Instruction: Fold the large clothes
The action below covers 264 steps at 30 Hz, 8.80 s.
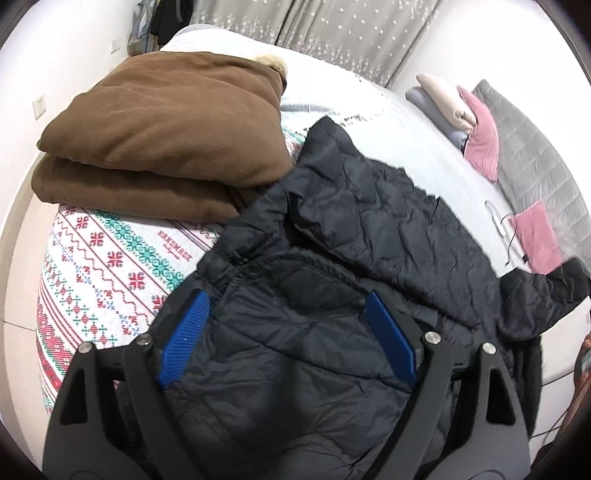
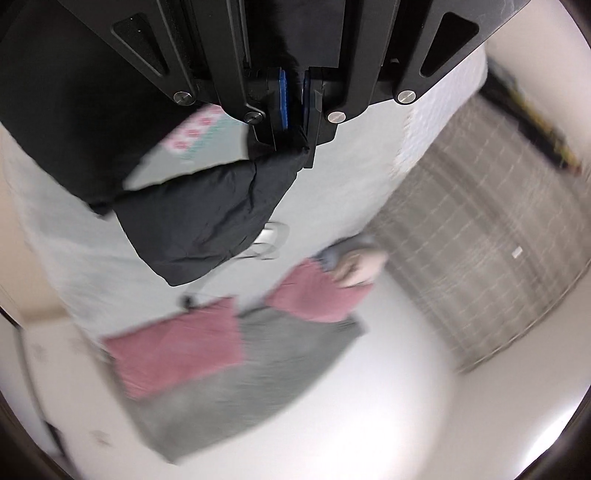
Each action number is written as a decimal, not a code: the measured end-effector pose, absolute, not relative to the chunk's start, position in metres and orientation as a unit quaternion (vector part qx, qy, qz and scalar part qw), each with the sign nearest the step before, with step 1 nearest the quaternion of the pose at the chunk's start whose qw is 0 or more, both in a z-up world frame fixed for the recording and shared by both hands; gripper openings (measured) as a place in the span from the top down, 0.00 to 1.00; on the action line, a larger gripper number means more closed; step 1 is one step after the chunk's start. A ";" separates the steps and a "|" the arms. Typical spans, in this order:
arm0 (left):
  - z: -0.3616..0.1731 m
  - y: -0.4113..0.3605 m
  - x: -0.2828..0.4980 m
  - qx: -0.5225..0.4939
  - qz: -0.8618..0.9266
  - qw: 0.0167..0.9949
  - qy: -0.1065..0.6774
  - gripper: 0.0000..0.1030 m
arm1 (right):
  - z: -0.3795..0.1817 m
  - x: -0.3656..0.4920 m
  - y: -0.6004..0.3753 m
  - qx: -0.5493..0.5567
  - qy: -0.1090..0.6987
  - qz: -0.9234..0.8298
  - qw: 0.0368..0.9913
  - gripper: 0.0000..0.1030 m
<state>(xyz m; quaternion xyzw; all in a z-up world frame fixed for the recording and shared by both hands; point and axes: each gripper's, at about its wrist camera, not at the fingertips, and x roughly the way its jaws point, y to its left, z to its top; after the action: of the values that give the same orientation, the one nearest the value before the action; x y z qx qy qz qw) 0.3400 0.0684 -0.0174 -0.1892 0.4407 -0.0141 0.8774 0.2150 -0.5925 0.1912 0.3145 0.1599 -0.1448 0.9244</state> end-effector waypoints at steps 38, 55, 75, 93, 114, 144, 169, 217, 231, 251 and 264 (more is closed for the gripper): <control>-0.028 0.087 0.355 -0.214 -0.025 0.852 0.476 0.15 | -0.015 0.298 -0.206 0.050 0.476 0.137 0.867 0.52; -0.044 0.067 0.314 -0.127 -0.049 0.844 0.518 0.15 | -0.015 0.136 -0.370 0.157 0.512 0.001 0.845 0.47; -0.029 0.143 0.212 -0.115 -0.023 0.859 0.498 0.15 | 0.003 0.007 -0.422 0.097 0.526 -0.058 0.843 0.47; -0.053 0.141 0.182 -0.101 -0.043 0.845 0.523 0.15 | -0.031 -0.054 -0.489 0.295 0.543 -0.040 0.785 0.45; -0.069 0.127 0.159 -0.103 -0.045 0.854 0.508 0.51 | -0.050 -0.061 -0.489 0.361 0.513 -0.023 0.779 0.63; -0.073 0.120 0.157 -0.086 -0.043 0.858 0.505 0.48 | -0.041 -0.064 -0.467 0.328 0.497 -0.041 0.803 0.78; -0.026 0.141 0.129 -0.129 -0.061 0.880 0.454 0.90 | 0.037 -0.096 -0.370 0.041 0.398 -0.124 0.908 0.94; 0.067 0.229 -0.026 -0.288 -0.151 0.881 0.344 0.92 | 0.136 -0.242 -0.461 0.349 0.207 0.072 0.911 0.95; 0.056 0.142 0.248 -0.257 -0.021 0.894 0.367 0.91 | 0.136 -0.005 -0.500 0.405 0.264 -0.021 0.875 0.94; -0.026 0.149 0.373 -0.323 -0.021 0.815 0.482 0.70 | -0.005 0.137 -0.562 0.530 0.372 -0.100 0.755 0.82; 0.002 0.167 0.349 -0.287 0.032 0.865 0.411 0.52 | 0.055 0.125 -0.513 0.293 0.391 -0.098 0.867 0.67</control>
<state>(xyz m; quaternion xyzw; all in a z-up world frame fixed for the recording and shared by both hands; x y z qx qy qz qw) 0.3495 0.1674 0.0024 -0.2868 0.4111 0.0324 0.8647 0.1252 -0.5125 0.0552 0.2928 0.3905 -0.0985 0.8672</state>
